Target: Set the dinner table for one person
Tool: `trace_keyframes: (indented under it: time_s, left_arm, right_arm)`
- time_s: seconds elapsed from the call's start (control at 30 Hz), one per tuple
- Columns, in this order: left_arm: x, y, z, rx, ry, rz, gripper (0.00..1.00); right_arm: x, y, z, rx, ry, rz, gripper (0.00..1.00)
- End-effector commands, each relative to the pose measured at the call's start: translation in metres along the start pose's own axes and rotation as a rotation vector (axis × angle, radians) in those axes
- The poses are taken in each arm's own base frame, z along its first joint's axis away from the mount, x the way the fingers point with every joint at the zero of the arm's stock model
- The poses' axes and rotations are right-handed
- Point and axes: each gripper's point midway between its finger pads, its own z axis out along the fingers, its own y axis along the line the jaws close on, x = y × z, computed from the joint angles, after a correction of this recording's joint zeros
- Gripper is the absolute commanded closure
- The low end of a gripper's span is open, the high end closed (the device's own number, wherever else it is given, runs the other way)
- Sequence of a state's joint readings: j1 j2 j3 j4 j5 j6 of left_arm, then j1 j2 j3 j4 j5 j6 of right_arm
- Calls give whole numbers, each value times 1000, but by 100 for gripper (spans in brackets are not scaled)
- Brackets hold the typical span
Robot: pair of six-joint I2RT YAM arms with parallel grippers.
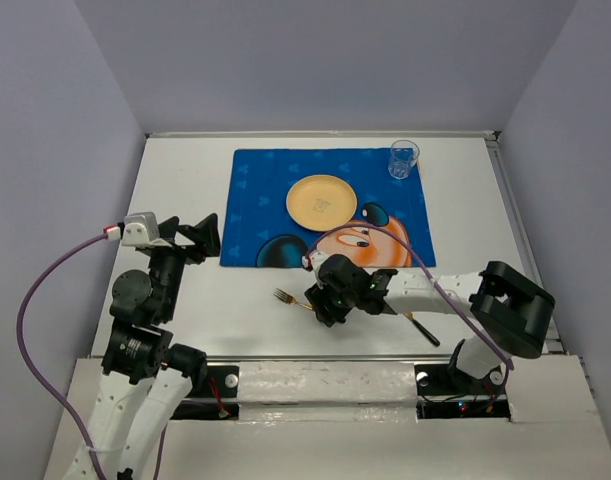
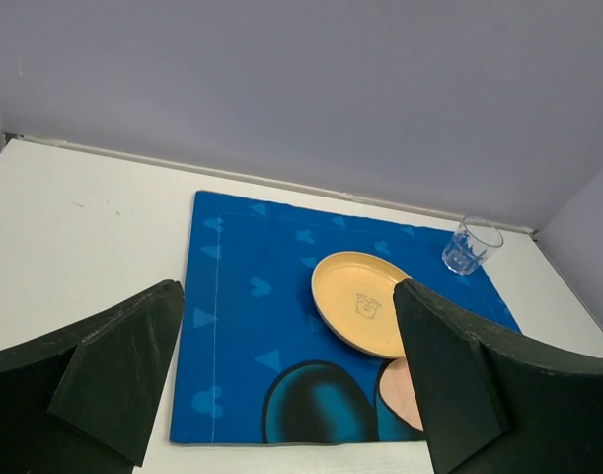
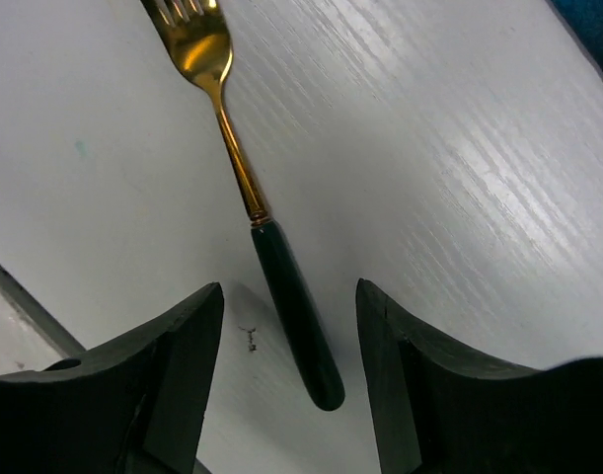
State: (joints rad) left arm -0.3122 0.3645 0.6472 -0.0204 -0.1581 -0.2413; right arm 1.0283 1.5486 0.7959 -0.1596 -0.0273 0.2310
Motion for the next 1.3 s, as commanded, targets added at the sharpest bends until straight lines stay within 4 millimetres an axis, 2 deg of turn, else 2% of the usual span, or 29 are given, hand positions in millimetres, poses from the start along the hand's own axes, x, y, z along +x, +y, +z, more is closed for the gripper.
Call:
trace_keyframes:
  time_s: [0.0,0.03,0.2,0.27,0.3,0.33,0.37,0.43,0.53,0.6,0.63,0.73,0.77,0.83,0.87,0.9,1.0,1.07,1.17,1.27]
  left_arm:
    - [-3,-2,5,8,-18,1,1]
    - [-3,-2,5,12,-16,3,1]
    - [-1,-2,8,15,-7,1,1]
    - [0,-2,8,16,-7,2,1]
    - [0,-2,9,14,-6,2,1]
    - [0,-2,9,14,-6,1,1]
    - [0,-2,9,14,-6,1,1]
    - [0,-2,9,14,-6,1,1]
    - [-1,-2,8,15,-7,2,1]
    - [-1,-1,8,9,-11,4,1]
    - [-2,0,8,7,-14,2,1]
    - [-3,0,8,5,-15,1,1]
    - [-3,0,7,8,-16,1,1]
    - [-4,-1,6,10,-18,-1,1]
    - [-4,-1,6,10,-22,-5,1]
    - [-5,0,6,7,-23,-3,1]
    - [-5,0,5,6,-26,-2,1]
    - [-7,0,5,9,-28,-3,1]
    - [-7,-3,4,21,-31,-11,1]
    - [-9,-3,3,25,-38,-12,1]
  right_arm:
    - [4,-9,8,53,14,-24,44]
    - [6,-6,9,49,21,-31,51]
    - [12,8,20,31,56,-60,64]
    - [17,11,22,52,78,-83,75]
    - [17,11,24,67,83,-95,84]
    - [17,16,25,64,93,-109,86]
    - [14,17,26,64,91,-111,90]
    - [6,34,23,24,70,-133,95]
    - [-9,42,18,1,32,-121,98]
    - [-33,50,9,-16,-31,-116,100]
    - [-52,55,1,-23,-80,-111,100]
    - [-83,61,-13,-20,-165,-101,100]
    - [-101,66,-18,-20,-203,-90,100]
    - [-119,63,-16,-2,-239,-74,100]
    - [-135,67,-18,1,-272,-62,100]
    - [-139,58,-7,43,-267,-44,100]
    - [-158,55,-4,68,-300,-20,100]
    - [-179,35,-7,109,-356,40,100]
    - [-198,7,-11,146,-403,145,100]
    - [-216,-6,-10,188,-457,197,100]
